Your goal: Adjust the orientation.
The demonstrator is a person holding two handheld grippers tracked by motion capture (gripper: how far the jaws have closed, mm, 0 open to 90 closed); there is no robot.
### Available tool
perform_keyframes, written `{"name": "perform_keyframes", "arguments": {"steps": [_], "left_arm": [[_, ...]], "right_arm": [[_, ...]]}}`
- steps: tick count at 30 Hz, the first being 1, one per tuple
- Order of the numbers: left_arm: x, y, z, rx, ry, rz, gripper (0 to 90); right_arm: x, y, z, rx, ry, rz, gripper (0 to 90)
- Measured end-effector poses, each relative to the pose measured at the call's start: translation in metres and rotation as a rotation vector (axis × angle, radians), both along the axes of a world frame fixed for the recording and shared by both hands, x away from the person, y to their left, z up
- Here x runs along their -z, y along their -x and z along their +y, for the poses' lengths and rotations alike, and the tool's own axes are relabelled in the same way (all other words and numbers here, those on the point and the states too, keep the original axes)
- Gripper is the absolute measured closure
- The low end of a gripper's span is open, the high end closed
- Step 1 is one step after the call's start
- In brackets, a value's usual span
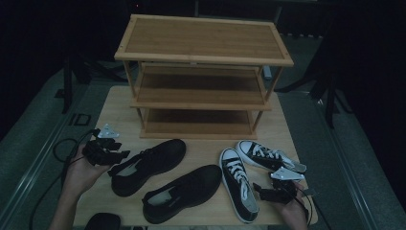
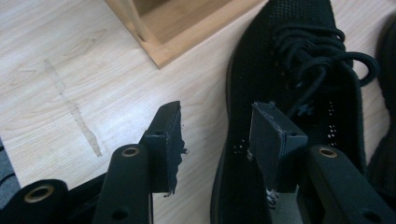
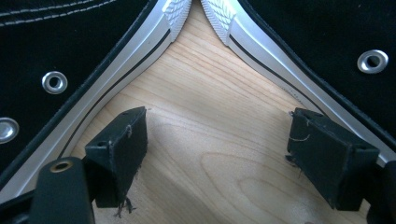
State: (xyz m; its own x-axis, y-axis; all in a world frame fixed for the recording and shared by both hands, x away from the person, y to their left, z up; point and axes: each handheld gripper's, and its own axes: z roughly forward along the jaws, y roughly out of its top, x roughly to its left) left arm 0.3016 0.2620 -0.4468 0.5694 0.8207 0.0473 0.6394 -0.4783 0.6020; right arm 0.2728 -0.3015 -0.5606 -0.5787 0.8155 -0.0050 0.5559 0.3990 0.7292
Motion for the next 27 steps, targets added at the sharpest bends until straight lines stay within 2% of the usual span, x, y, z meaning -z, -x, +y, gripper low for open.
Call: {"name": "perform_keyframes", "arguments": {"steps": [8,10,20,27], "left_arm": [[-0.001,0.003,-0.004,0.039,-0.001,0.014,56.7],[-0.002,0.004,-0.006,0.062,0.0,0.022,57.3],[0.0,0.005,-0.014,0.106,-0.031,0.054,61.5],[0.004,0.0,-0.021,0.131,-0.071,0.089,63.7]], "right_arm": [[0.0,0.0,0.0,0.0,0.0,0.0,20.0],[0.0,0.0,0.0,0.0,0.0,0.0,20.0],[0.0,0.0,0.0,0.001,-0.001,0.001,20.0],[0.0,0.0,0.0,0.001,-0.001,0.001,19.9]]}}
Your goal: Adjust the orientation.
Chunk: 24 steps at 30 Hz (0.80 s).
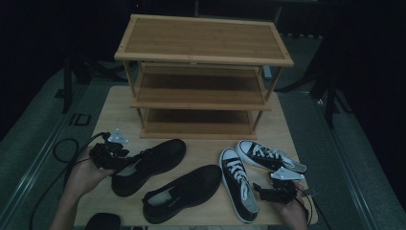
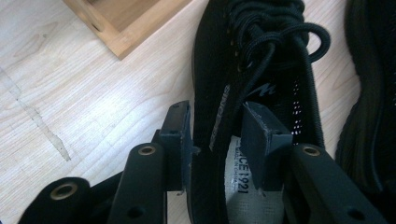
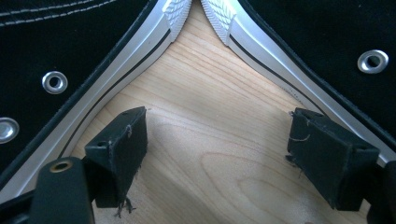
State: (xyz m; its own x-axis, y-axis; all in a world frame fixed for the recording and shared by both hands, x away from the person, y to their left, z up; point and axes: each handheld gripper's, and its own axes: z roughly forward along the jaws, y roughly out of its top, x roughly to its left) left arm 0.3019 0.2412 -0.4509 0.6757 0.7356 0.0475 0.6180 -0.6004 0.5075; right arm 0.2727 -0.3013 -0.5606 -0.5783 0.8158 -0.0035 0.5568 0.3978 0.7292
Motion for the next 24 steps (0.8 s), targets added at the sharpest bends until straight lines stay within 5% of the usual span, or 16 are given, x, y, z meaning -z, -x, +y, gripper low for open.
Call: {"name": "perform_keyframes", "arguments": {"steps": [18,24], "left_arm": [[0.003,-0.019,-0.017,0.035,-0.095,0.073,67.4],[0.01,-0.026,-0.029,0.06,-0.158,0.11,70.1]], "right_arm": [[0.0,0.0,0.0,-0.001,0.001,-0.001,19.9],[0.0,0.0,0.0,-0.001,0.001,0.0,19.8]]}}
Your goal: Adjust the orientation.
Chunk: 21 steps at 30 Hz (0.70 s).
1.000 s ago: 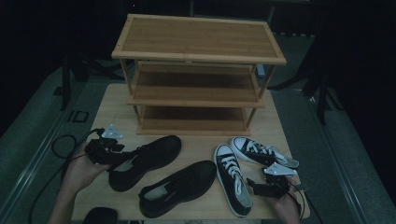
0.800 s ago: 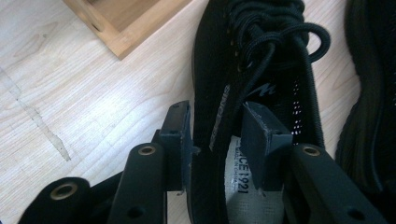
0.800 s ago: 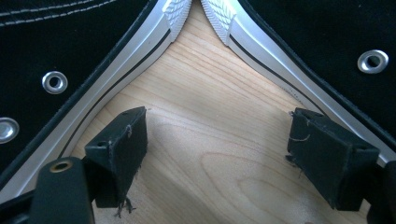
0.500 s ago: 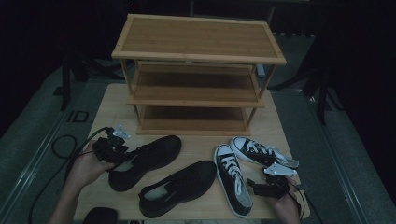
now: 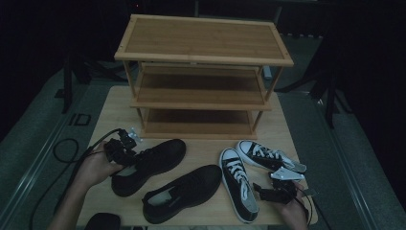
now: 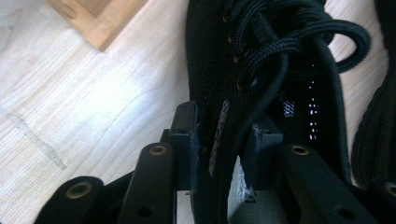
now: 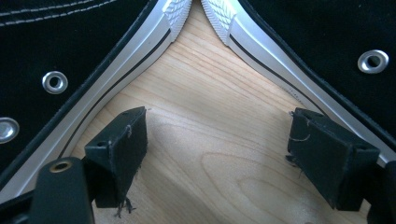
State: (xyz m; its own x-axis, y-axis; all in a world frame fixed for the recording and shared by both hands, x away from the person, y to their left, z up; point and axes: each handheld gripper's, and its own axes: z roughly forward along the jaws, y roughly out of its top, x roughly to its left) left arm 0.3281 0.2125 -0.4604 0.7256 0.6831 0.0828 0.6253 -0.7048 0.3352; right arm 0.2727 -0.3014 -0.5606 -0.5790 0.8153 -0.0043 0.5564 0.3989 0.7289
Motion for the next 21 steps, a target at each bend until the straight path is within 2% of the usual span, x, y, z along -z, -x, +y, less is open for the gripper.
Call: {"name": "perform_keyframes", "arguments": {"steps": [4,9,13,17,21], "left_arm": [[0.005,-0.006,-0.007,0.011,-0.033,0.023,73.3],[0.007,-0.011,-0.011,0.002,-0.04,0.034,77.8],[0.007,-0.011,-0.012,0.002,-0.054,0.032,86.8],[0.006,-0.011,-0.011,-0.012,-0.044,0.035,87.7],[0.004,-0.013,-0.01,-0.018,-0.002,0.053,88.0]], "right_arm": [[0.0,0.0,0.0,0.0,0.0,0.0,19.8],[0.0,0.0,0.0,-0.001,0.0,0.0,19.7],[0.0,0.0,0.0,-0.001,0.001,0.0,19.6],[0.0,0.0,0.0,-0.001,0.001,0.0,19.6],[0.0,0.0,0.0,-0.002,0.001,0.001,19.5]]}}
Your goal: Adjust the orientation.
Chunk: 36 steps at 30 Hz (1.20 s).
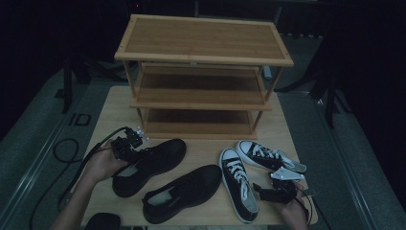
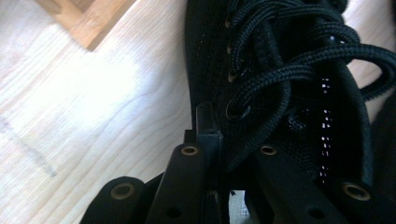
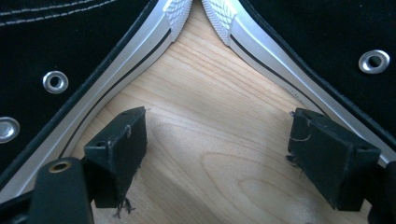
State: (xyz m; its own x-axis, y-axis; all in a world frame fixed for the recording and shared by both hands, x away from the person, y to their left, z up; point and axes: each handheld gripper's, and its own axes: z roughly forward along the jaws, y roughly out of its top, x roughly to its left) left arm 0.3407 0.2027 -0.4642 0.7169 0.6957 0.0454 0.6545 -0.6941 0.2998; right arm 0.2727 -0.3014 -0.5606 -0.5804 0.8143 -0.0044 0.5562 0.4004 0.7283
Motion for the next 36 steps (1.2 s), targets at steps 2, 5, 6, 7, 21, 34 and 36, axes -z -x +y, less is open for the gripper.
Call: {"name": "perform_keyframes", "arguments": {"steps": [2,5,6,7,21,34,36], "left_arm": [[-0.001,0.0,-0.002,0.003,0.014,0.0,88.1],[-0.001,-0.001,-0.005,0.005,0.025,-0.009,88.1],[-0.002,-0.001,-0.006,0.006,0.03,-0.011,88.1],[-0.002,-0.002,-0.007,0.006,0.03,-0.013,88.1],[-0.006,-0.016,-0.024,-0.057,0.072,-0.04,88.1],[-0.015,-0.043,-0.032,-0.204,0.116,-0.089,88.1],[-0.015,-0.048,-0.035,-0.232,0.129,-0.096,88.1]], "right_arm": [[0.0,0.0,0.0,0.0,0.0,0.0,19.5],[0.0,0.0,0.0,0.0,0.0,0.0,19.5],[0.0,0.0,0.0,0.0,0.0,0.0,19.5],[0.0,0.0,0.0,-0.001,0.0,0.0,19.4],[0.0,0.0,0.0,-0.001,0.0,0.0,19.3],[0.0,0.0,0.0,-0.002,0.0,0.001,19.1],[0.0,0.0,0.0,-0.002,0.0,0.001,19.1]]}}
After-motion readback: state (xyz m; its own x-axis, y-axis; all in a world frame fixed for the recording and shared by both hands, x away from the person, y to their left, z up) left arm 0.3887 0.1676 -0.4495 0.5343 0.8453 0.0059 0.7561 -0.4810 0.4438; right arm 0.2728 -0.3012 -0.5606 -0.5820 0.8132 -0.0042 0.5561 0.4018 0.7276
